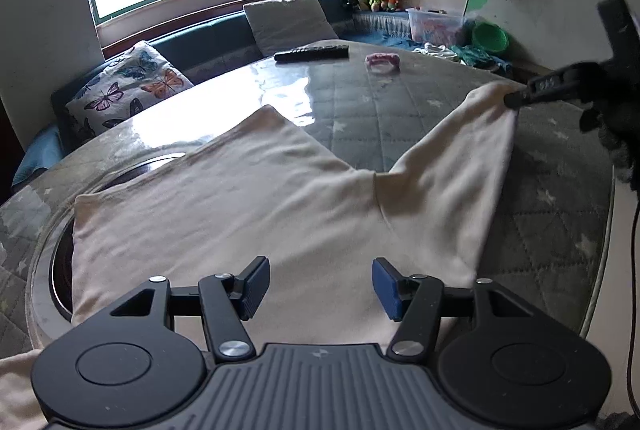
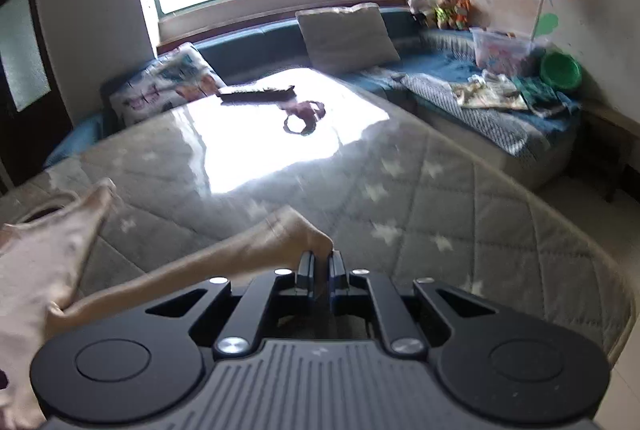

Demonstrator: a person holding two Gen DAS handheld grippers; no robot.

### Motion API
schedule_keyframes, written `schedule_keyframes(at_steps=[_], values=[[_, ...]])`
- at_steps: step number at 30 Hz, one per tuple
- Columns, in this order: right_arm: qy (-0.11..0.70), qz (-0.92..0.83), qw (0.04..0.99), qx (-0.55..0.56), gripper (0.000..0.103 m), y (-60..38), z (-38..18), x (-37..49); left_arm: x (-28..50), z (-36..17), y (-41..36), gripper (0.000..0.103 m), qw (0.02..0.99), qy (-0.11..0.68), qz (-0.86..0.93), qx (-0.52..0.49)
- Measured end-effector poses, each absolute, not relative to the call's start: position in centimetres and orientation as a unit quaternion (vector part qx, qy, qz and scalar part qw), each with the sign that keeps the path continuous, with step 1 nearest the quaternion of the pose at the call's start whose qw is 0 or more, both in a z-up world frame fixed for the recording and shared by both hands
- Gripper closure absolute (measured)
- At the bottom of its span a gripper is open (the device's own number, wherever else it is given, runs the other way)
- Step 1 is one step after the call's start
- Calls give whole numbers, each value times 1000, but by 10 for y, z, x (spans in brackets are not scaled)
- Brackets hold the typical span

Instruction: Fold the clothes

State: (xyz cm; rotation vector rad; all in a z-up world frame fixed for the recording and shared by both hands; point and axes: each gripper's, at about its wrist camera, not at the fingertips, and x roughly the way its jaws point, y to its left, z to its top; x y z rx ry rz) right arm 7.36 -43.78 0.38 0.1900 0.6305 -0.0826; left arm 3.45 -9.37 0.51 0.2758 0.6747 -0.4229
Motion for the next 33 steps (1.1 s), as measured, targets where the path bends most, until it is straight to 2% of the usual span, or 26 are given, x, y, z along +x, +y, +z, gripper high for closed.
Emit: schedule_keyframes(at_steps=[8, 15, 25, 33], values=[[255, 32, 965, 58, 97, -405, 73, 58, 35, -1, -103, 45, 909, 328, -224, 130], [211, 152, 965, 22, 97, -335, 127, 53, 26, 7, -80, 45, 919, 317, -205, 113], [223, 319, 920, -48, 97, -207, 129, 54, 0, 17, 8, 44, 941, 316, -102, 65], [300, 391, 866, -82, 94, -139, 76, 49, -20, 15, 45, 44, 942, 327, -59, 41]])
